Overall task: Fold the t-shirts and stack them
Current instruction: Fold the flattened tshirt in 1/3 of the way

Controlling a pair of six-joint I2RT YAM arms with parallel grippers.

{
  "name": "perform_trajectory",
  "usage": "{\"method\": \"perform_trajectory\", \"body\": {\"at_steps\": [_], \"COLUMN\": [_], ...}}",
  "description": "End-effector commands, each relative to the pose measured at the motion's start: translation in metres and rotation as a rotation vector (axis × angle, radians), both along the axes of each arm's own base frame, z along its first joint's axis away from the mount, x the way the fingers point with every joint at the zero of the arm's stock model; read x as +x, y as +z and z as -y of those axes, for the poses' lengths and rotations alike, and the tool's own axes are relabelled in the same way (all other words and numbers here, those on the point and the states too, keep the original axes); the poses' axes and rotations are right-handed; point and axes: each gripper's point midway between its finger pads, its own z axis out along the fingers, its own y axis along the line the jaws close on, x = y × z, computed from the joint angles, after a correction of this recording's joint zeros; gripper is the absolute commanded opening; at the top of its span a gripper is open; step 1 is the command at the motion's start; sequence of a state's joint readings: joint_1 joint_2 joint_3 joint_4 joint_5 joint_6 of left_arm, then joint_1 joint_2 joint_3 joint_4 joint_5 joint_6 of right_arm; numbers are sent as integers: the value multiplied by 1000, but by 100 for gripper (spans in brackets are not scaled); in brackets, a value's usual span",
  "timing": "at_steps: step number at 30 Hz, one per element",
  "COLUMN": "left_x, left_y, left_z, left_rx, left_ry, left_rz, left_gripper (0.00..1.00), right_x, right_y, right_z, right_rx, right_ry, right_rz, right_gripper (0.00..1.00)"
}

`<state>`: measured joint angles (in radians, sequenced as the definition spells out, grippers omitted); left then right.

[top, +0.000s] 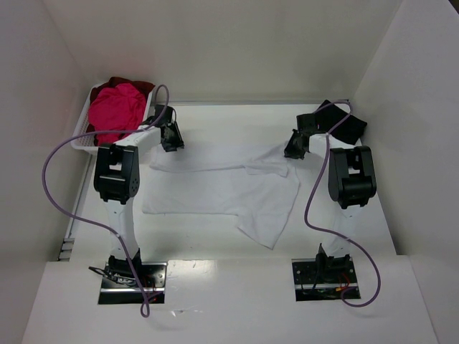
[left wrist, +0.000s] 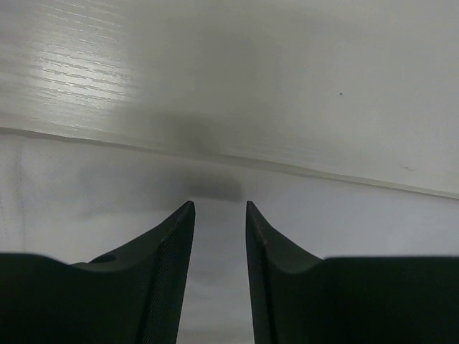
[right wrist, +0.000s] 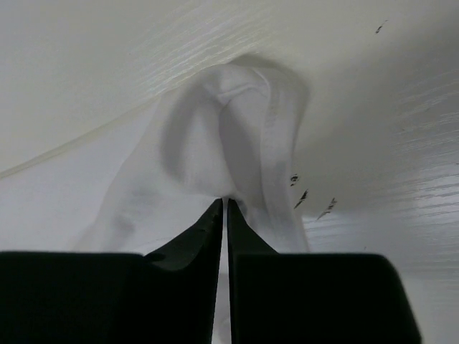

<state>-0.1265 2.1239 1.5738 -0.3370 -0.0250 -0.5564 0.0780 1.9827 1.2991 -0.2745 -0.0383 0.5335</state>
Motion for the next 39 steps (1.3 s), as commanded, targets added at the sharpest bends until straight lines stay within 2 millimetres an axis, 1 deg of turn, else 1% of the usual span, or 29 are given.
{"method": "perform_trajectory", "body": {"at_steps": [1,2,4,5,6,7,8,9,10,12,13,14,15,16,17,19,20,21,22,24,25,27,28,30,31,34,37,38,39], "left_x": [11,11,11,10,10,10,10,10,10,9,9,9,8,9,6,5,5,3,3,2,2,2,1,2,1,4,2,1,2], "left_y": [-1,-1,-1,-6,-6,-6,-6,-6,-6,-11,-11,-11,-16,-16,-22,-26,-26,-28,-28,-32,-32,-32,-37,-35,-39,-36,-37,-41,-42], "left_z": [1,1,1,-1,-1,-1,-1,-1,-1,-1,-1,-1,-1,-3,-3,-3,-3,-5,-5,-7,-7,-7,-7,-7,-7,-7,-7,-7,-12], "left_rx": [4,4,4,13,13,13,13,13,13,14,14,14,15,23,26,27,27,37,37,46,46,46,47,47,49,47,49,50,50], "left_ry": [16,16,16,21,21,21,21,21,21,21,21,21,21,26,26,26,26,32,32,37,37,37,37,37,37,37,37,37,46], "left_rz": [15,15,15,7,7,7,7,7,7,-2,-2,-2,-13,-12,-30,-39,-39,-47,-47,-55,-55,-55,-64,-64,-73,-64,-73,-82,-83], "left_gripper": [42,42,42,42,42,46,54,56,58,59,60,60,60,60,60,58,57,55,55,55,55,55,55,55,55,55,55,55,55], "right_x": [-9,-7,-11,-11,-11,-13,-12,-14,-10,-10,-9,-9,-9,-9,-10,-10,-11,-14,-14,-19,-16,-13,-16,-13,-16,-25,-27,-31,-35], "right_y": [-8,-5,-11,-11,-11,-12,-7,-6,2,4,9,9,9,9,5,2,-2,-8,-8,-15,-14,-15,-16,-15,-17,-21,-8,-12,-10], "right_z": [18,17,18,18,18,18,18,18,18,16,14,14,14,14,13,13,13,13,13,16,15,15,16,15,18,26,30,32,37], "right_rx": [-66,-66,-68,-68,-68,-69,-68,-68,-65,-57,-47,-47,-47,-47,-47,-47,-48,-50,-50,-61,-61,-60,-62,-62,-74,-111,-124,-132,-132], "right_ry": [-40,-40,-39,-39,-39,-39,-39,-39,-40,-35,-30,-30,-30,-30,-15,-15,-15,-14,-14,-21,-21,-21,-21,-21,-27,-57,-78,-92,-101], "right_rz": [-28,-25,-48,-48,-48,-57,-45,-46,-16,-6,4,4,4,4,-6,-17,-26,-46,-46,-65,-53,-51,-66,-68,-83,-123,-102,-115,-120], "right_gripper": [3,3,1,1,4,10,27,35,41,58,65,67,69,69,67,60,57,49,45,36,31,24,22,13,9,8,8,8,8]}}
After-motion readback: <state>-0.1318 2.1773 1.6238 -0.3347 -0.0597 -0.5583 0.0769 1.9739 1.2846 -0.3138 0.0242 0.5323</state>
